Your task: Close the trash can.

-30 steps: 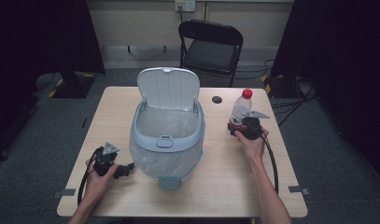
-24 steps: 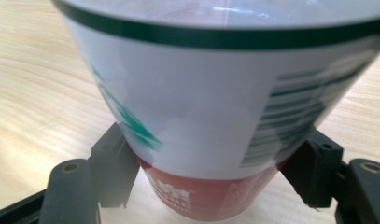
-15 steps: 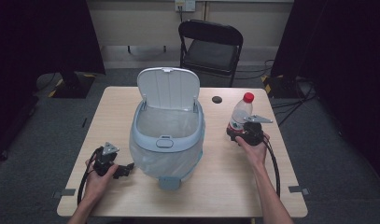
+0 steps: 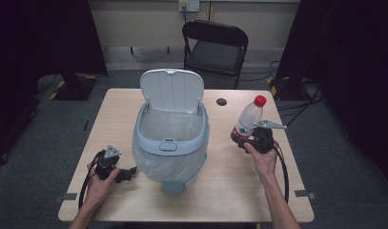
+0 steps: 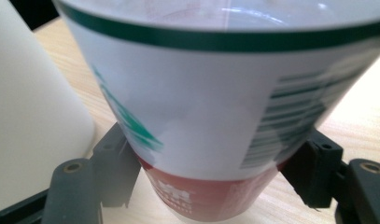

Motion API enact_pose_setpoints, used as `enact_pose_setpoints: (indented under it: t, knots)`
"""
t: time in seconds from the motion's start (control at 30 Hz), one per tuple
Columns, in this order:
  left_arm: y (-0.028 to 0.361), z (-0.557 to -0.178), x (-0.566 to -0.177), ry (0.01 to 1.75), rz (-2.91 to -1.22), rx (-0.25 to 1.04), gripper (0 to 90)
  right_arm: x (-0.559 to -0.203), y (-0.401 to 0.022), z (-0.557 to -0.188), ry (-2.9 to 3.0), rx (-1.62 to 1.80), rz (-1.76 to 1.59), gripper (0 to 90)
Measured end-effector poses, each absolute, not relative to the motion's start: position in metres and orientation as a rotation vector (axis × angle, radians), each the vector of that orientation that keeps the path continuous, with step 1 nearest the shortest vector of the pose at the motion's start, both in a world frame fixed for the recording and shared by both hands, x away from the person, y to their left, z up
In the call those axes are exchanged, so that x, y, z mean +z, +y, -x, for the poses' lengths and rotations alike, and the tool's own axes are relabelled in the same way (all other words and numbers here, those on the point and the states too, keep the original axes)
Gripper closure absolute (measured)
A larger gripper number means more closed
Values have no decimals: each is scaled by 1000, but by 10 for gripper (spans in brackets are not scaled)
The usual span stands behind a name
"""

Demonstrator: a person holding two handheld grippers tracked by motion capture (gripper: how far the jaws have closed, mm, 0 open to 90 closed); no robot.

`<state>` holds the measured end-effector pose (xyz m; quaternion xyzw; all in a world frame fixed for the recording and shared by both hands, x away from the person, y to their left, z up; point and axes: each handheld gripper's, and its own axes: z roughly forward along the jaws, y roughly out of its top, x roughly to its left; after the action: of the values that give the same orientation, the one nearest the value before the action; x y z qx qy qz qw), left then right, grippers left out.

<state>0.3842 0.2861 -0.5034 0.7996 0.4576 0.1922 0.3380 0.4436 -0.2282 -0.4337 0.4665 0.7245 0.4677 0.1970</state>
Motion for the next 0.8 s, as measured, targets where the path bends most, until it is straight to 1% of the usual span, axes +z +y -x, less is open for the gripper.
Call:
enact_pose_setpoints:
  t: [0.4,0.8]
  knots:
    - [288,-384,-503,1173,-2092,490,5,-414,-230,-425,2017,1380,-1273,282]
    - [288,-384,-503,1174,-2089,489,5,-377,-224,-404,2001,1578,-1151,284]
